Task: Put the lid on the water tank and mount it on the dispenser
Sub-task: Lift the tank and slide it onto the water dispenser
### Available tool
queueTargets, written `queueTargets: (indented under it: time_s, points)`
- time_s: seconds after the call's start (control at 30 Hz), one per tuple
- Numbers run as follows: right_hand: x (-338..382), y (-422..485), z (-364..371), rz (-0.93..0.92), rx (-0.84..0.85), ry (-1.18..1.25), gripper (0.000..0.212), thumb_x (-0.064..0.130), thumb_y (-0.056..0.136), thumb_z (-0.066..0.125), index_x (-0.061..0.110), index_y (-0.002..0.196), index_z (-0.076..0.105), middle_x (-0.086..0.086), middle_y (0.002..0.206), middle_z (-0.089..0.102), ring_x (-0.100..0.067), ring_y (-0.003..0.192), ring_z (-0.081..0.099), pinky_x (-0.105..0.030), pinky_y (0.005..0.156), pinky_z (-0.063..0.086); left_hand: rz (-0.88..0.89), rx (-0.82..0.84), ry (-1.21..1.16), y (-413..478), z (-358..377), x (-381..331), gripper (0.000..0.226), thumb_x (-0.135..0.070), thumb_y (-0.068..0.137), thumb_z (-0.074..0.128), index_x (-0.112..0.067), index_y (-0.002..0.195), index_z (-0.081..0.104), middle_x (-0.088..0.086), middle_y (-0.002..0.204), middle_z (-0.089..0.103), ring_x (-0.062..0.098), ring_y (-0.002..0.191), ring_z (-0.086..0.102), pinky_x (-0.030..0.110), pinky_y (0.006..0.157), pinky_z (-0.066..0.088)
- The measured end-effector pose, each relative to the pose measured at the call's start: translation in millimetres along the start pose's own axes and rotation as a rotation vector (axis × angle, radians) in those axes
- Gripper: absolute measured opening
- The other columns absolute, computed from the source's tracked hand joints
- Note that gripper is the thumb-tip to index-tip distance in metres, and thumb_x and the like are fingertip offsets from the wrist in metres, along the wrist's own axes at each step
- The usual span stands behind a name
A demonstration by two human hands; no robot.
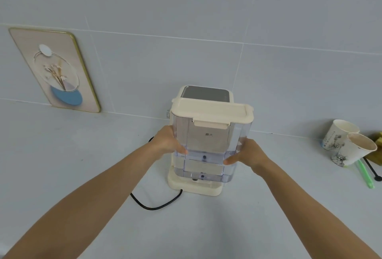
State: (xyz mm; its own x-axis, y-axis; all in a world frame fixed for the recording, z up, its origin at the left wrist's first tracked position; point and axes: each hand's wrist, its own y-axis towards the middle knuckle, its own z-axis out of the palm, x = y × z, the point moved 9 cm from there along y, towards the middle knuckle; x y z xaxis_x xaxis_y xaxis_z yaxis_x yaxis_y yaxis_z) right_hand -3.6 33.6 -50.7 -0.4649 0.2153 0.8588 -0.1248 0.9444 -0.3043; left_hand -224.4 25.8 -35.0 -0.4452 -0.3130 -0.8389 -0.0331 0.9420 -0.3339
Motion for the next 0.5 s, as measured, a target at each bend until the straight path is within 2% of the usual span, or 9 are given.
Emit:
queueTargets:
  time_s: [0.07, 0.2, 0.33, 0.4, 0.47, 0.5]
  points:
    - [2.0, 4.4, 4.5, 0.008, 0.005, 0.003, 0.054, -0.009, 0.053, 0.077, 0.015, 0.098, 0.058, -0.003, 0.098, 0.062, -0.023, 0.093, 0.054, -0.024, 0.068, 0.04, -0.027, 0.005, -0.038, 3.3, -3.1, 4.9, 0.063, 0.011, 0.063, 0.075, -0.006, 0.12, 0.054, 0.011, 0.121, 0.061, 0.03, 0.113, 0.056, 0.036, 0.091, 0.048]
    - [1.7, 17.1, 10.8, 0.026, -0.013, -0.01, 0.072, -0.008, 0.05, 0.078, 0.006, 0.117, 0.054, -0.011, 0.117, 0.062, -0.028, 0.107, 0.054, -0.033, 0.084, 0.042, -0.062, -0.002, -0.082, 11.4, -9.2, 12.4, 0.067, 0.013, 0.062, 0.074, -0.003, 0.124, 0.051, 0.015, 0.128, 0.058, 0.03, 0.117, 0.053, 0.032, 0.087, 0.047]
    - [0.2, 25.4, 15.6, 0.047, -0.049, -0.032, 0.081, -0.005, 0.051, 0.081, 0.002, 0.123, 0.045, -0.013, 0.126, 0.055, -0.033, 0.117, 0.05, -0.041, 0.098, 0.044, -0.068, -0.014, -0.092, 20.9, -14.5, 15.4, 0.067, 0.014, 0.061, 0.074, -0.001, 0.122, 0.051, 0.012, 0.124, 0.058, 0.031, 0.115, 0.053, 0.03, 0.084, 0.046]
    - [-1.9, 28.6, 17.0, 0.054, -0.062, -0.03, 0.081, -0.004, 0.051, 0.081, 0.002, 0.123, 0.044, -0.014, 0.125, 0.055, -0.033, 0.115, 0.05, -0.04, 0.095, 0.045, -0.077, -0.015, -0.089, 25.5, -15.4, 17.5, 0.057, 0.014, 0.061, 0.075, -0.003, 0.112, 0.056, 0.008, 0.111, 0.056, 0.029, 0.108, 0.054, 0.029, 0.081, 0.045]
    - [-4.6, 30.7, 18.3, 0.06, -0.067, -0.027, 0.08, -0.005, 0.051, 0.081, 0.003, 0.122, 0.044, -0.015, 0.123, 0.055, -0.033, 0.113, 0.05, -0.038, 0.091, 0.045, -0.084, -0.018, -0.088, 29.2, -15.4, 20.4, 0.039, 0.014, 0.061, 0.075, -0.008, 0.087, 0.057, 0.003, 0.102, 0.051, 0.025, 0.097, 0.052, 0.03, 0.08, 0.044]
    - [-6.3, 31.8, 19.0, 0.061, -0.067, -0.026, 0.081, -0.005, 0.05, 0.081, 0.003, 0.122, 0.044, -0.014, 0.123, 0.055, -0.032, 0.113, 0.05, -0.038, 0.091, 0.045, -0.085, -0.012, -0.084, 31.3, -14.3, 22.3, 0.036, 0.014, 0.061, 0.075, -0.008, 0.083, 0.056, 0.002, 0.097, 0.051, 0.023, 0.094, 0.051, 0.03, 0.079, 0.044]
